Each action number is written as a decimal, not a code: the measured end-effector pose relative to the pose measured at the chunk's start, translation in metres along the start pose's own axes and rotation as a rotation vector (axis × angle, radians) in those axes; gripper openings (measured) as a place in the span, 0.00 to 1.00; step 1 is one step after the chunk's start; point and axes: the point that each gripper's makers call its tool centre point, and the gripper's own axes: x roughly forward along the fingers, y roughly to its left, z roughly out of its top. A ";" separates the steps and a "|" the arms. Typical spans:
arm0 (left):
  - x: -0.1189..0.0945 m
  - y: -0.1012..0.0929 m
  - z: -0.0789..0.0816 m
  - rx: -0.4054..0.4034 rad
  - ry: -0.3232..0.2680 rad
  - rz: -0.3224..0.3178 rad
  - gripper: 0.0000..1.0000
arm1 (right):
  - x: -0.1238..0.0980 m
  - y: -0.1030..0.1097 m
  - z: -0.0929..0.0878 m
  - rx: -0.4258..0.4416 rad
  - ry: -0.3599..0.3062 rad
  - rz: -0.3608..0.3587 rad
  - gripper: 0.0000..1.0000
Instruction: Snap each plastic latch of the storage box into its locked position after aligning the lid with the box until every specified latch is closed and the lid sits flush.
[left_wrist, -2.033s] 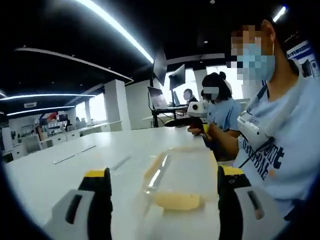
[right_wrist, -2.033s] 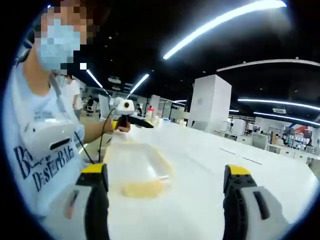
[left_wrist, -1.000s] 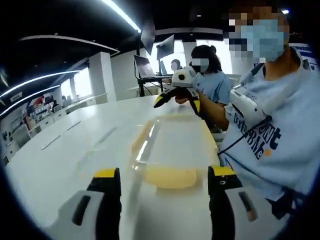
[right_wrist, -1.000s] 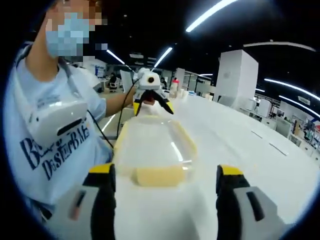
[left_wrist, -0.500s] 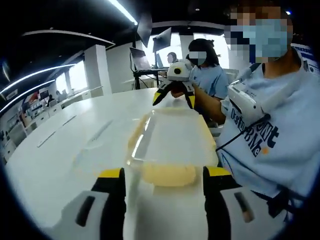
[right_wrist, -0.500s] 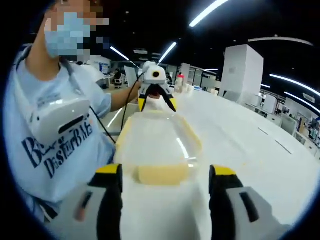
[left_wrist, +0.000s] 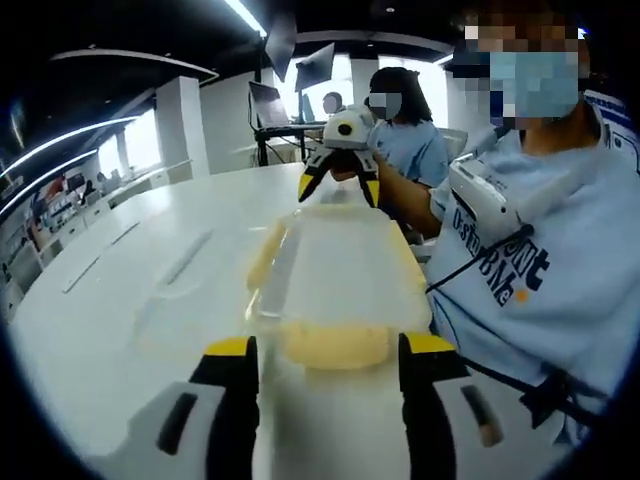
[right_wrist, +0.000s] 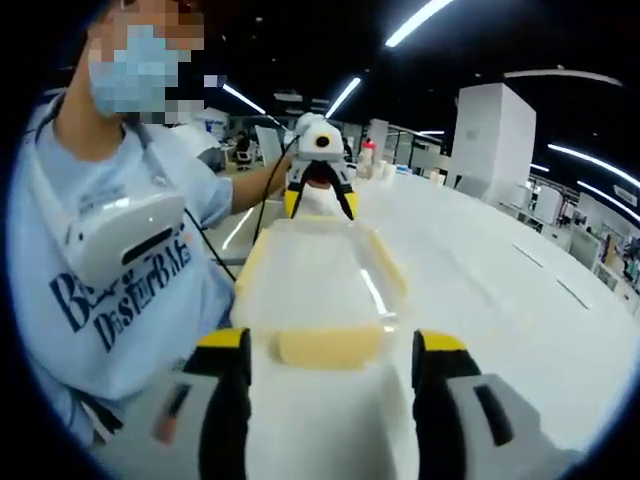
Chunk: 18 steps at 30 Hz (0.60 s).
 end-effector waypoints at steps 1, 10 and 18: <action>0.002 0.000 -0.001 0.002 0.010 -0.003 0.55 | 0.000 -0.001 -0.001 0.001 0.002 0.001 0.63; 0.006 -0.001 -0.003 0.011 0.050 -0.018 0.52 | 0.000 -0.003 -0.004 -0.002 0.037 0.018 0.58; 0.006 -0.003 -0.004 0.024 0.116 -0.044 0.50 | 0.004 0.002 -0.009 -0.023 0.107 0.060 0.53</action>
